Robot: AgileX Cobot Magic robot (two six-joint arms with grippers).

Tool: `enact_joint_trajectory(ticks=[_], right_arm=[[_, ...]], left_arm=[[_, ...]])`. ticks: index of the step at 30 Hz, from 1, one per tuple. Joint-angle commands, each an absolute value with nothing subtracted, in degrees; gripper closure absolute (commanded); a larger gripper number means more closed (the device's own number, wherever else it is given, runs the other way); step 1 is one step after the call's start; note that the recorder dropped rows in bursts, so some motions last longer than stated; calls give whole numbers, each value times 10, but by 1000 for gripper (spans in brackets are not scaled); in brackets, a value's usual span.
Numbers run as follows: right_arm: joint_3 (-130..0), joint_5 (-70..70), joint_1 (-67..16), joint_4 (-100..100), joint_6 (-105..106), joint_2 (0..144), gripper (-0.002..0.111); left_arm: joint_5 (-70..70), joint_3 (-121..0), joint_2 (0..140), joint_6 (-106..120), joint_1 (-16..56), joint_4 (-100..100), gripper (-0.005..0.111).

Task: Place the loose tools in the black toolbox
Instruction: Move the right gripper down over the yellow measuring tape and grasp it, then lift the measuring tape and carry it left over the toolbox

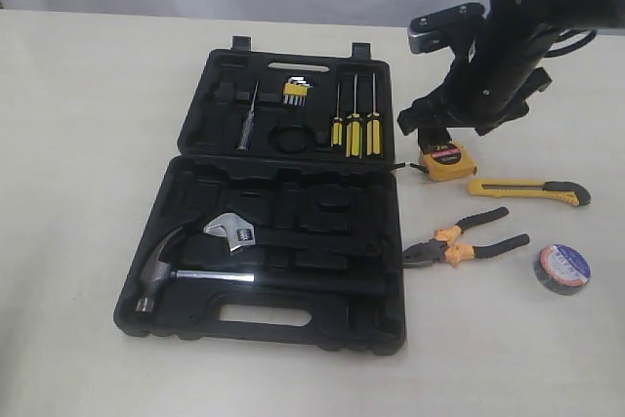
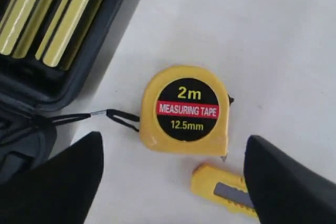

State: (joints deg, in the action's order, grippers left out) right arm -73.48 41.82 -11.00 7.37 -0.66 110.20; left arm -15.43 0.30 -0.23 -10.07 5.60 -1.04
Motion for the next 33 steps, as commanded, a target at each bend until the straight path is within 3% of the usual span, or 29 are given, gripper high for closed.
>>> enact_joint_trajectory(ticks=[1,16,19,21,22,23,33], right_arm=[[-781,436,-81,40,-4,1156,38],[-786,406,-73,14,49,1210,39],[-786,414,-73,14,39,1210,60],[-786,418,-73,14,39,1210,82],[-786,423,-73,16,39,1206,98],[-786,427,-73,16,39,1201,106],[-803,553,-110,-12,-53,1023,109]], left_arm=[[-155,0,0,-100,59,-13,107],[-155,0,0,-100,59,-13,107],[-155,0,0,-100,59,-13,107],[-155,0,0,-100,59,-13,107],[-155,0,0,-100,59,-13,107],[-155,0,0,-100,59,-13,107],[-155,0,0,-100,59,-13,107]])
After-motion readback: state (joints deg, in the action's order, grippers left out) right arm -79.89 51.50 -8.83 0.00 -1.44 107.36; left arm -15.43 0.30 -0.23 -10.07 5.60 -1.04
